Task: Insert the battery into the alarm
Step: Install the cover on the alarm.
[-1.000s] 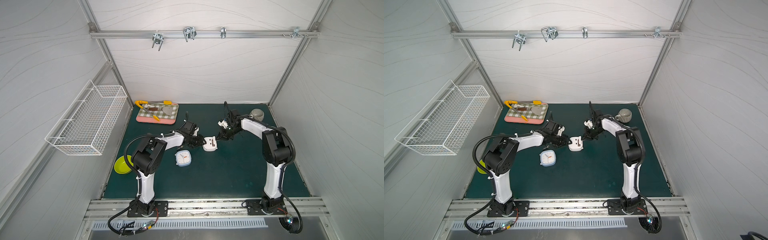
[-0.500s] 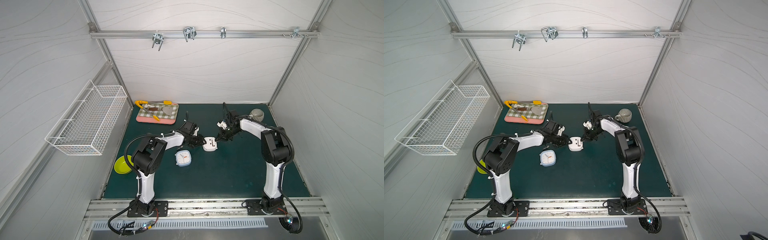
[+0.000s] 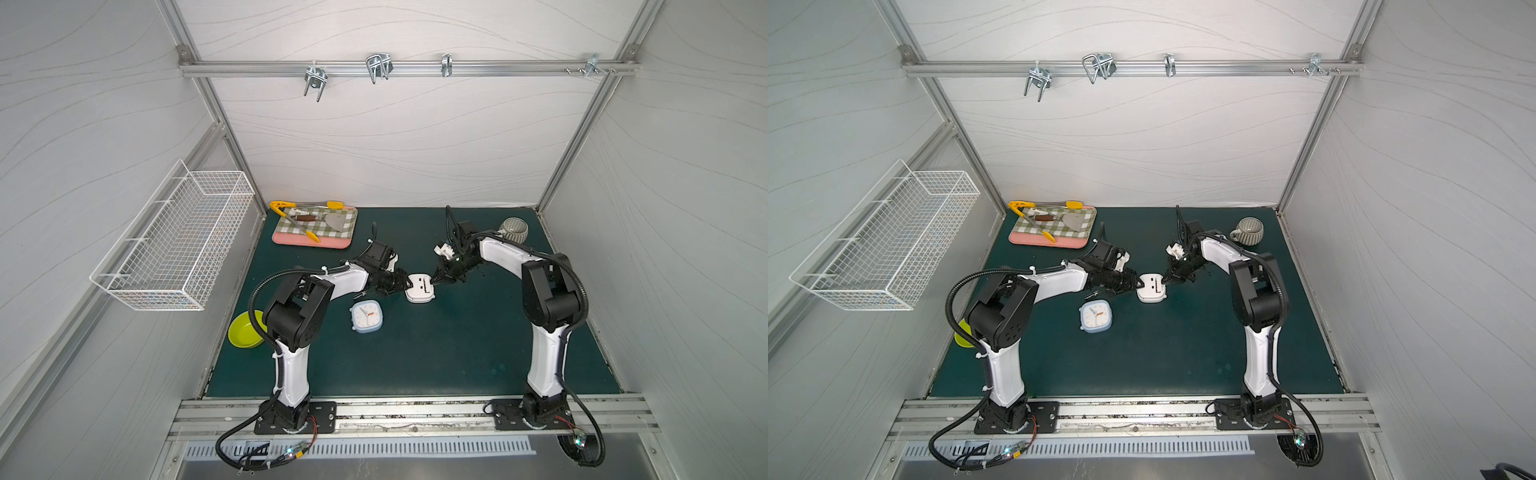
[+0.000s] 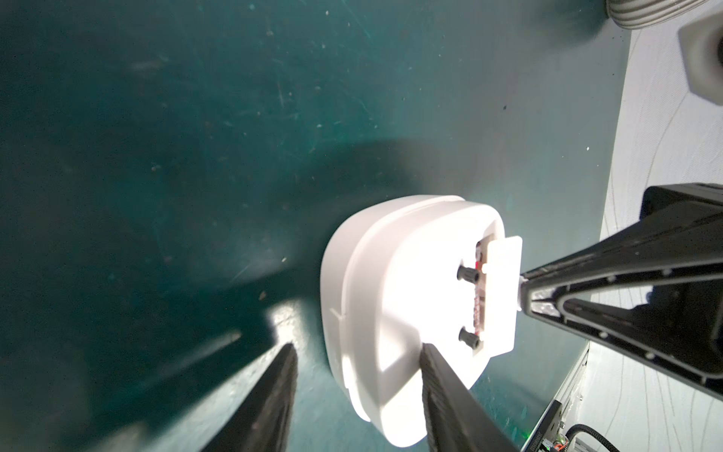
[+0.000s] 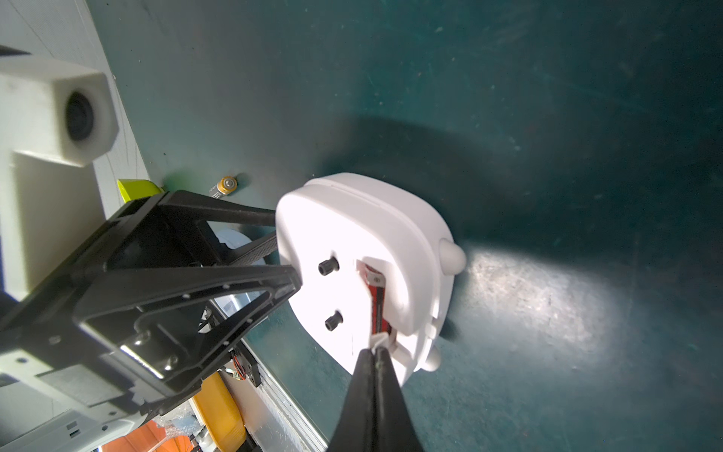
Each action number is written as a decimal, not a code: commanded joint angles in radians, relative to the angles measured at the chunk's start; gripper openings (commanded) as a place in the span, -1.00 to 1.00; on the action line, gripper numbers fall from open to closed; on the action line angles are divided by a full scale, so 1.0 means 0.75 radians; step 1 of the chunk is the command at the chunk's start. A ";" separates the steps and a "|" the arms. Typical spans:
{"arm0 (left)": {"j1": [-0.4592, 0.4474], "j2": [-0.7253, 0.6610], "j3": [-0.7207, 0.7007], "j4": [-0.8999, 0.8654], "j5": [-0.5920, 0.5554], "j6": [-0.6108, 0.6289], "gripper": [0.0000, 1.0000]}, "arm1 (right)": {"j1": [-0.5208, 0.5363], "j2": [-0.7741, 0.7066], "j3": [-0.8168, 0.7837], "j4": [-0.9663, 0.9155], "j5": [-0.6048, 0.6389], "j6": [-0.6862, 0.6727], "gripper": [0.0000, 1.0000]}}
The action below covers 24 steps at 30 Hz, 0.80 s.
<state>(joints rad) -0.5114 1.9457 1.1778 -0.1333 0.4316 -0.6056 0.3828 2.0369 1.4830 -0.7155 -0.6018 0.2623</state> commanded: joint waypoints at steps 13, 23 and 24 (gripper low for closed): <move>-0.003 0.027 0.044 -0.022 -0.003 0.005 0.05 | 0.015 0.048 -0.002 -0.030 -0.011 0.002 -1.00; -0.003 0.028 0.044 -0.020 0.000 0.002 0.05 | 0.023 0.050 -0.026 0.009 -0.041 0.036 -1.00; -0.003 0.031 0.045 -0.021 0.001 0.001 0.05 | 0.023 0.051 -0.030 0.014 -0.047 0.041 -1.00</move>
<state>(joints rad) -0.5114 1.9457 1.1778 -0.1337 0.4320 -0.6056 0.3889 2.0506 1.4780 -0.7013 -0.6106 0.2829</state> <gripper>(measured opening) 0.527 0.047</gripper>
